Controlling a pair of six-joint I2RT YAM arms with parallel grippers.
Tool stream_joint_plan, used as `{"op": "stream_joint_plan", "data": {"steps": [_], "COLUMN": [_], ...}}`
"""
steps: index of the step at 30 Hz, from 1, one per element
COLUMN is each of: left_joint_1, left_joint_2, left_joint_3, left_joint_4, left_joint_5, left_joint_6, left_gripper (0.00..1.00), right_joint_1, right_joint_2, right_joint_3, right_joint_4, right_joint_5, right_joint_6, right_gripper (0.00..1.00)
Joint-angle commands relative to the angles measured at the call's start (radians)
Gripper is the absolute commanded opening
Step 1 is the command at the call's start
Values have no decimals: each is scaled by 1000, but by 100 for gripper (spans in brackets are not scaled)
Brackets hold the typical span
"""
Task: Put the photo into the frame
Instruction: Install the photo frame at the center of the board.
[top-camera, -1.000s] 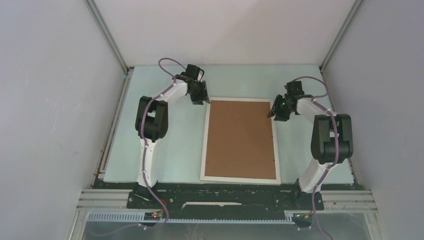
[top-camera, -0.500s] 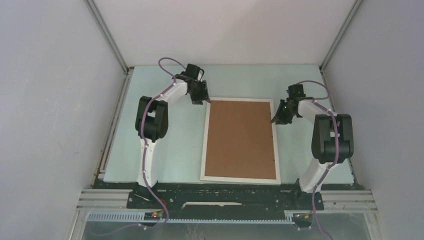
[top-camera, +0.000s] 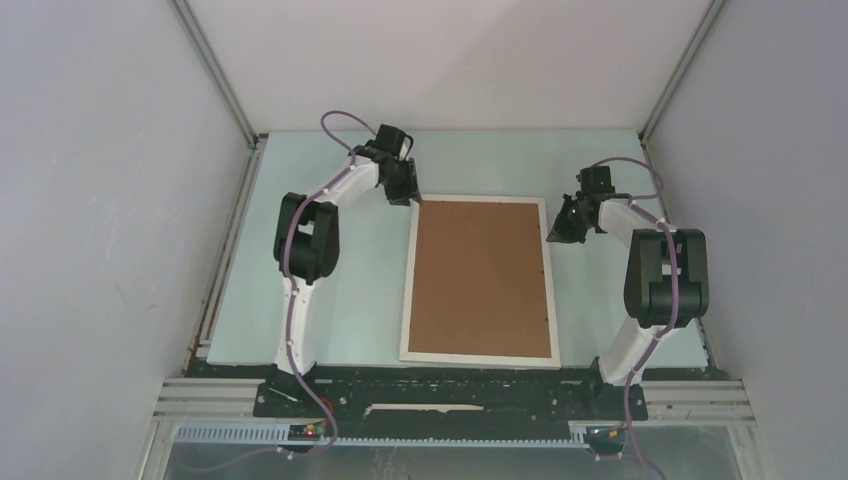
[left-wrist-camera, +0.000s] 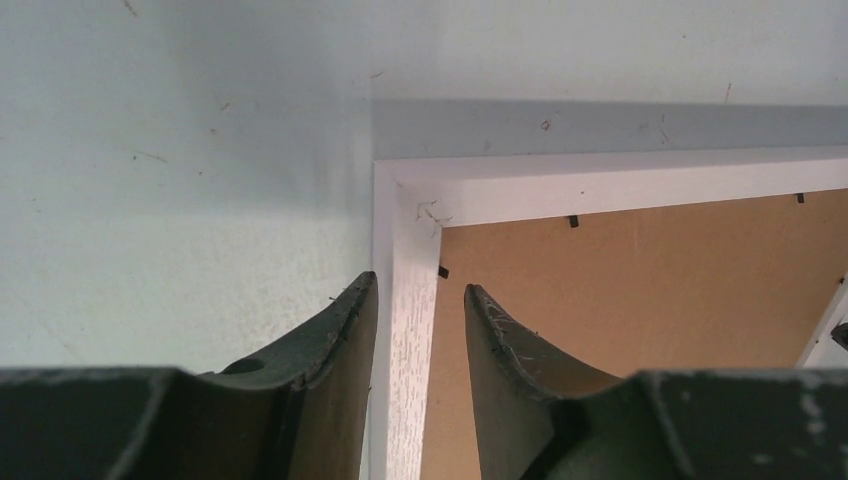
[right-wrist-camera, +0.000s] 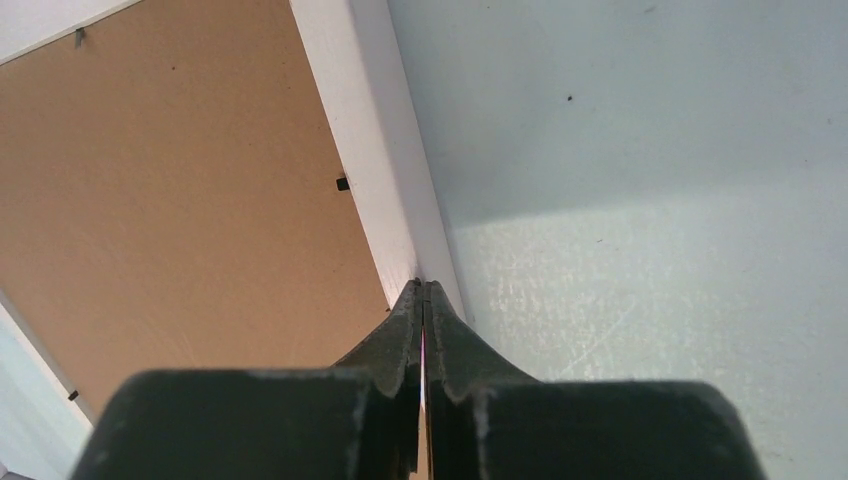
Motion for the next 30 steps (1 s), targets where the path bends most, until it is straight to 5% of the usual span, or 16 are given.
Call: {"op": "stream_joint_plan", "data": {"steps": [1,10,16,22,30], "left_joint_1": [-12,-2,26,37,58], "left_joint_2": [26,41,-36,-65,-113], "left_joint_3": [88,104,-39,-110,-177], "left_joint_4": [-20,-20,105,131,212], "left_joint_5": [-25,-23,46,49,105], "left_joint_6": [6,-7,-27,-28,-50], "left_gripper": [42,37,51,41,60], "right_joint_1": [16,21,25,30,32], "right_joint_2": [28,23,24,23,22], "right_joint_3": [-14,-13,-14,-14,-13], "right_joint_4": [10,11,13,14,14], "right_joint_5": [-7,-16,-20,-20,-21], "right_joint_6": [12,11,11,7,6], "right_gripper": [2,2,2,1,1]}}
